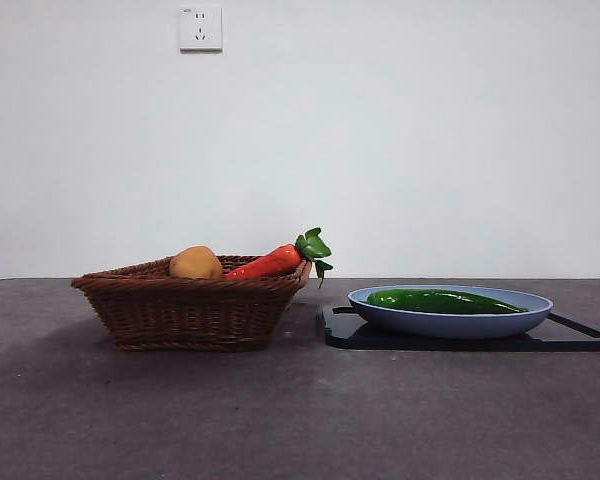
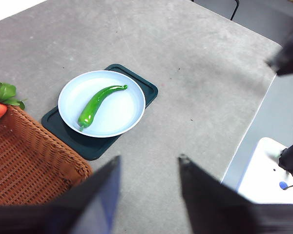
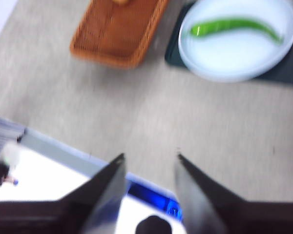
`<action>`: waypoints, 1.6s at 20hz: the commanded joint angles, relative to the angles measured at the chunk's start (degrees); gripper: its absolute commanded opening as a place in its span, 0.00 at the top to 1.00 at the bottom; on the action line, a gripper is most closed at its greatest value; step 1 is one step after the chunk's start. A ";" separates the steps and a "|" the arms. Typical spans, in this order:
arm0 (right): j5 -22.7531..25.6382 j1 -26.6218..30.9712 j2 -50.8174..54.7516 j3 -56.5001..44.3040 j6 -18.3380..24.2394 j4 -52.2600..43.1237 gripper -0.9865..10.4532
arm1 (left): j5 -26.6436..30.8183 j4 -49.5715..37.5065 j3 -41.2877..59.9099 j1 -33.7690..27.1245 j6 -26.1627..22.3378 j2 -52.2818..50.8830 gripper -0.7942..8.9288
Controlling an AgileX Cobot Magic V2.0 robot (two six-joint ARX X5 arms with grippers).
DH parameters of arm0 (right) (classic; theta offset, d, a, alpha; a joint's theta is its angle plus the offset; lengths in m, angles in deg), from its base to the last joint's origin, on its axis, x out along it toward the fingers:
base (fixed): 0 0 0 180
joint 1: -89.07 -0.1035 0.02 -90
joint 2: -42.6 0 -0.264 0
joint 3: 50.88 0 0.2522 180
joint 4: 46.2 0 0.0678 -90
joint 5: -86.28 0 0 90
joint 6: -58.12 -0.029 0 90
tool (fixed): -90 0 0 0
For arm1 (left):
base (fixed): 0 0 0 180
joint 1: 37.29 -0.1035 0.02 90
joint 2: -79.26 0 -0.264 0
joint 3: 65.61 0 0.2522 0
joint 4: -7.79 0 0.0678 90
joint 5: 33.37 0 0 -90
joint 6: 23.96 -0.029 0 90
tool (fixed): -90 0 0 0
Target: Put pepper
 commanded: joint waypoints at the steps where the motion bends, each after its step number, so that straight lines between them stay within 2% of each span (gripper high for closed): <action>1: -0.07 -0.24 0.35 1.07 3.17 1.73 0.92 | 0.04 -0.11 -0.96 0.55 0.35 0.31 0.91; 3: -0.07 -0.24 0.61 1.07 4.07 2.03 0.91 | 0.04 0.15 -0.96 0.55 0.37 0.31 0.91; 7: -0.02 -0.22 0.44 1.07 1.86 1.79 0.90 | 0.04 -0.02 -0.96 0.55 0.35 0.31 0.91; 20: 0.15 -0.20 0.44 1.07 1.95 0.63 0.90 | 0.04 -2.60 -0.96 0.50 0.28 0.31 0.91; 22: 0.15 -0.22 0.44 1.07 1.92 0.63 0.90 | 2.36 -3.72 -0.96 -0.79 -5.44 0.07 0.91; 25: 0.15 -0.22 0.46 1.07 1.92 0.63 0.90 | 2.80 -11.47 -0.76 -7.96 -7.74 -1.88 0.91; 28: 0.15 -0.22 0.46 1.07 1.92 0.63 0.90 | 2.34 -17.20 0.44 -16.63 -7.80 -6.47 0.91; 32: 0.13 -0.20 0.46 1.07 1.92 0.63 0.90 | -0.52 -29.46 11.30 -27.89 -7.74 -17.68 0.91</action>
